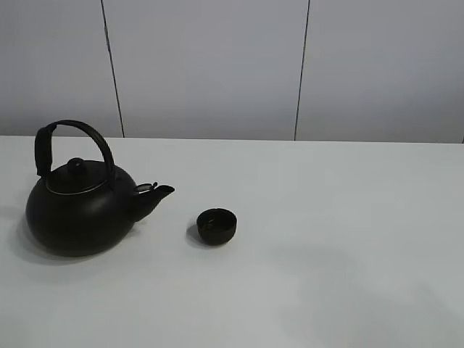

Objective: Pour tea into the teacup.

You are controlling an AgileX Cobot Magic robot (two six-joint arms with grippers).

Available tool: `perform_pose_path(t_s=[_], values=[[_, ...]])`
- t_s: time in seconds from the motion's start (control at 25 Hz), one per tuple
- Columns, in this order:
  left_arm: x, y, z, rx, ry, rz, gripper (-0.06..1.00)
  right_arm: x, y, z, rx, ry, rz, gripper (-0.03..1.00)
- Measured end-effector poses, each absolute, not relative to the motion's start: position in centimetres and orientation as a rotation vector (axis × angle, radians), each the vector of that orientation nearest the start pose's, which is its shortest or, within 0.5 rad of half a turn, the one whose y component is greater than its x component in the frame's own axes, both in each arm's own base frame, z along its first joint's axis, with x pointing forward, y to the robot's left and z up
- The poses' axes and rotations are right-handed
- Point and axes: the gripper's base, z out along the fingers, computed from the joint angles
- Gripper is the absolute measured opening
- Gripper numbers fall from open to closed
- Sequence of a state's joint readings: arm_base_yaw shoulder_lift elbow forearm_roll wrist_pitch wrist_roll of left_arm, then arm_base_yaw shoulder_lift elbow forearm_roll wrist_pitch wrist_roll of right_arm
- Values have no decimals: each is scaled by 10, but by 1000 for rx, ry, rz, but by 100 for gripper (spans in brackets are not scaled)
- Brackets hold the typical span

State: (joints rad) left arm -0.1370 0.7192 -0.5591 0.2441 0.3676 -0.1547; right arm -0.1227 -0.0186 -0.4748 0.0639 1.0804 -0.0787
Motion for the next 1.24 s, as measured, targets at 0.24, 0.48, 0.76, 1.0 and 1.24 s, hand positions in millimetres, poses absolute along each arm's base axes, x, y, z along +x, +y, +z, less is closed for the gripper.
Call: perform_pose_path(t_s=[0.24,0.48,0.76,1.0,1.24], values=[[63,5,309,66,2047,72,53,-5,6,269,42,2069,-47,53],[15,11,295,-2,2048,35,53,-5,6,269,42,2069,-47,53],[7,12,282,-74,2077,-18,53,-5,6,269,42,2069,-47,53],[4,12,271,-4,2180,31,53,-5,6,269,42,2069,-47,53],[5,11,267,10,2191,26,53,-5,6,269,42,2069,-47,53]])
